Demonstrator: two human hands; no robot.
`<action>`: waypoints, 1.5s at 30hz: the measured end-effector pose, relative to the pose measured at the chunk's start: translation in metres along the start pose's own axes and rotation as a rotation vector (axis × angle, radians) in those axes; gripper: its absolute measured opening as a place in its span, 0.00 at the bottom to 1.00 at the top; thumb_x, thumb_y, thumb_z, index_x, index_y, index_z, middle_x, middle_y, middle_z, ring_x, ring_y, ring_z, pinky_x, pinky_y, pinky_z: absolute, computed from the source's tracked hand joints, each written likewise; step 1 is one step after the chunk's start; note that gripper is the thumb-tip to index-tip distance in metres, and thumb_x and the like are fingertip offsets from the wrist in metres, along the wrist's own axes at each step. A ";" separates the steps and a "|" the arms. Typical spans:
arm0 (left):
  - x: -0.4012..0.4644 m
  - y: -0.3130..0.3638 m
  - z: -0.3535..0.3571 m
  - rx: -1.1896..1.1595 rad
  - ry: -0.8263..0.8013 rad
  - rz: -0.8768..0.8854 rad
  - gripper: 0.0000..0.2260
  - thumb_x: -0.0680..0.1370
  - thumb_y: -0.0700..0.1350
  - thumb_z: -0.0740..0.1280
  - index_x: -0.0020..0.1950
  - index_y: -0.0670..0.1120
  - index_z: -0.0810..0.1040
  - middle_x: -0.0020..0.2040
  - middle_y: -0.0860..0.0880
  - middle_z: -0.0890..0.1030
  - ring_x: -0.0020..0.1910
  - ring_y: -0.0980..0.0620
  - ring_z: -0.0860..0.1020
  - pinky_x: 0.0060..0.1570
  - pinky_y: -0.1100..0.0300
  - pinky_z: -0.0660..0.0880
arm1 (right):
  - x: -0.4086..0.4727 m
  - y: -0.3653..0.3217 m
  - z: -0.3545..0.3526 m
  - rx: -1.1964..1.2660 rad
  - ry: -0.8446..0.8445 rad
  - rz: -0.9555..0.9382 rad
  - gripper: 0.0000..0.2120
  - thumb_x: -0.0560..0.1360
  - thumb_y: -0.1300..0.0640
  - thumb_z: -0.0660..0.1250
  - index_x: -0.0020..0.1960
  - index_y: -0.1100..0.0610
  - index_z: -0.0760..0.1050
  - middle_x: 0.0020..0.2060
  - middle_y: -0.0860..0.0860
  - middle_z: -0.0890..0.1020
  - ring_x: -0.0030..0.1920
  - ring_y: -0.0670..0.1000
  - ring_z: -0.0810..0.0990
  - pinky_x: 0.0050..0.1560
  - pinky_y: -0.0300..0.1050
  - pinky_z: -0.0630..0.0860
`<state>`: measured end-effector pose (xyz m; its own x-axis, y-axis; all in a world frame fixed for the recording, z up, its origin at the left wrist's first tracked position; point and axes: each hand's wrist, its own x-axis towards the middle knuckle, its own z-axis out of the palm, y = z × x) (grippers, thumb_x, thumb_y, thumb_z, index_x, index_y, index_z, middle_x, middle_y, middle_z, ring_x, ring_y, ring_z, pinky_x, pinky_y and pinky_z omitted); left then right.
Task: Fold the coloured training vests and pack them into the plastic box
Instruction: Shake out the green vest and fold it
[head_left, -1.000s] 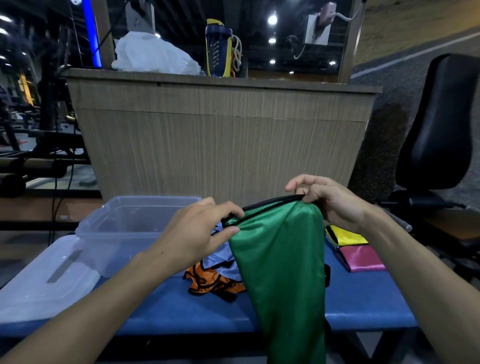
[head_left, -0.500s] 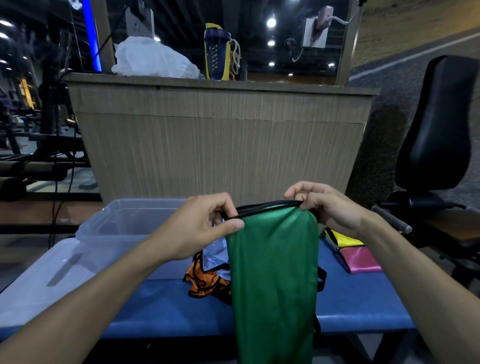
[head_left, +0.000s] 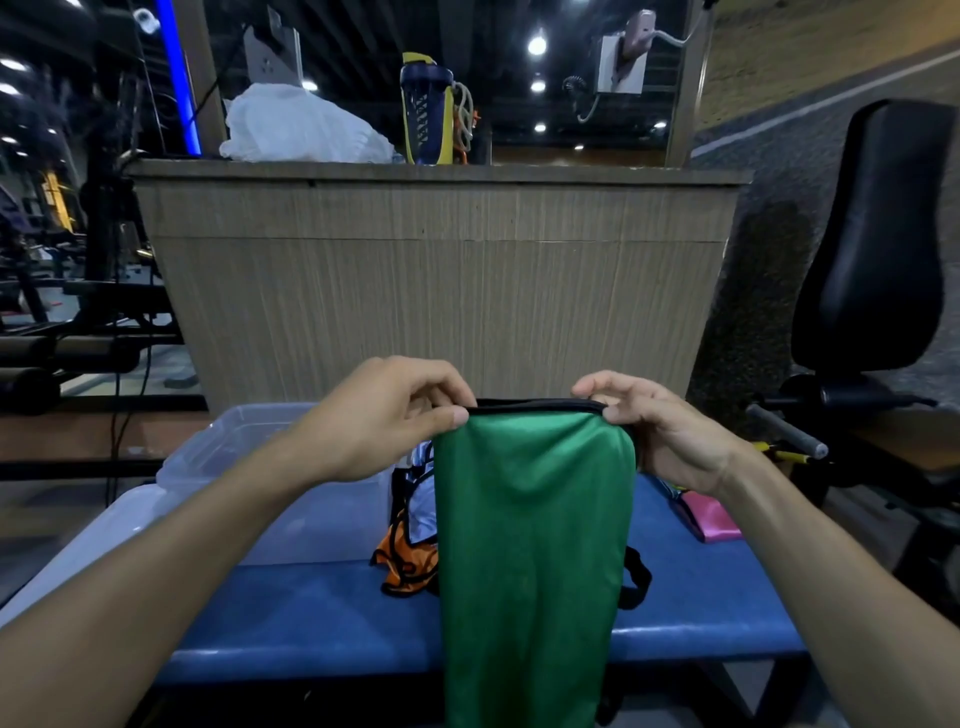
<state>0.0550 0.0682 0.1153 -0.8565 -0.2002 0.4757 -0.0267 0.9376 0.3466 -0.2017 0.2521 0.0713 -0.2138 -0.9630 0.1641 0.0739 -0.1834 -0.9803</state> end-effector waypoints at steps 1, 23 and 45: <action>0.000 0.000 -0.002 -0.076 0.019 -0.011 0.03 0.80 0.47 0.70 0.52 0.54 0.83 0.42 0.57 0.84 0.42 0.61 0.79 0.41 0.70 0.72 | 0.000 0.000 -0.001 0.007 0.010 -0.006 0.15 0.74 0.64 0.64 0.59 0.57 0.79 0.56 0.58 0.81 0.49 0.54 0.81 0.48 0.49 0.80; 0.049 0.027 -0.008 0.335 -0.105 0.004 0.11 0.86 0.48 0.56 0.49 0.46 0.74 0.52 0.51 0.71 0.53 0.50 0.69 0.53 0.55 0.67 | -0.001 -0.036 -0.010 -0.469 0.396 -0.388 0.09 0.74 0.54 0.74 0.52 0.54 0.83 0.41 0.54 0.84 0.43 0.47 0.81 0.49 0.42 0.77; 0.085 0.125 0.061 -0.619 -0.143 0.191 0.08 0.84 0.40 0.63 0.60 0.41 0.80 0.44 0.43 0.77 0.30 0.48 0.76 0.27 0.58 0.79 | -0.124 -0.098 -0.098 -0.655 0.316 0.128 0.19 0.67 0.48 0.82 0.45 0.61 0.80 0.40 0.62 0.77 0.44 0.59 0.70 0.36 0.43 0.69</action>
<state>-0.0529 0.1860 0.1499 -0.8780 0.0333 0.4776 0.3972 0.6077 0.6877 -0.2785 0.4086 0.1366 -0.5199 -0.8482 0.1011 -0.4588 0.1774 -0.8707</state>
